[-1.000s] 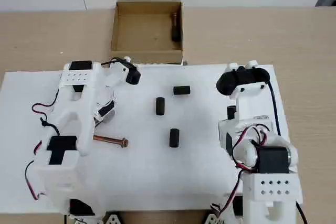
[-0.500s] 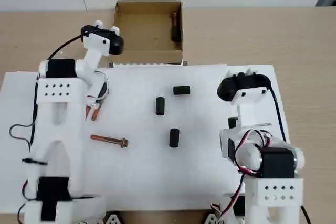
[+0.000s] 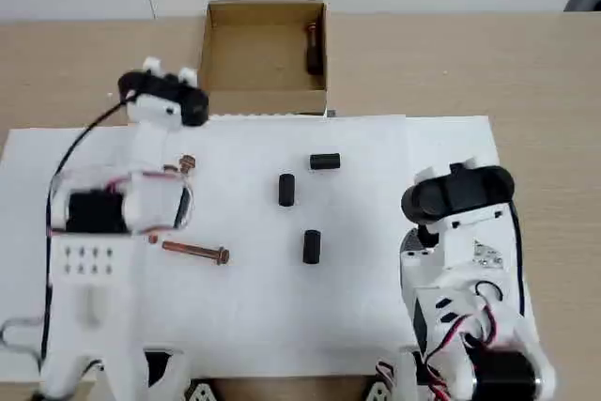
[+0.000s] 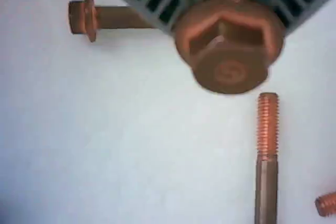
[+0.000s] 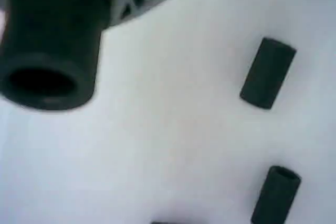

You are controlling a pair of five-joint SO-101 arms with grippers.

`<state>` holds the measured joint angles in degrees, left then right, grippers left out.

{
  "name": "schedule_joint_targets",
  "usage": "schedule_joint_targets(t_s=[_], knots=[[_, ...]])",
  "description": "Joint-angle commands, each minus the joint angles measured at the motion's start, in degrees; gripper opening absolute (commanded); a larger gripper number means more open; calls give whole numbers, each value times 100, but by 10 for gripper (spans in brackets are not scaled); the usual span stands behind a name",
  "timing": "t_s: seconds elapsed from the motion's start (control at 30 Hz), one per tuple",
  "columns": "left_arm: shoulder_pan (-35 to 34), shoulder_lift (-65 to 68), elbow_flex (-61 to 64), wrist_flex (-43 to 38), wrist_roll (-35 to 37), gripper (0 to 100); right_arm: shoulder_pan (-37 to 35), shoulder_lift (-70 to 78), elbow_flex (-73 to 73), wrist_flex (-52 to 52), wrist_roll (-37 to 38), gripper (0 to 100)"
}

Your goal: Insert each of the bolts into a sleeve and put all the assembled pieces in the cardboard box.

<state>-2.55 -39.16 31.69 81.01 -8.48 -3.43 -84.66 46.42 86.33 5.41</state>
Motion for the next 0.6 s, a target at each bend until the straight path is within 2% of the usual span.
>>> schedule_joint_targets(t_s=[0.0,0.1,0.3,0.57], knots=[[26,-1143,822,-756,229,6,13,-514,466,-409,-53,4],[26,-1943,1525,-1371,396,6,-31,-927,993,-760,-53,4],[44,-3191,2642,-2233,1029,6,-769,-1859,2092,-1525,-149,3],[132,-4519,3820,-2971,1644,6,-1543,-1877,3068,-2730,-352,3]])
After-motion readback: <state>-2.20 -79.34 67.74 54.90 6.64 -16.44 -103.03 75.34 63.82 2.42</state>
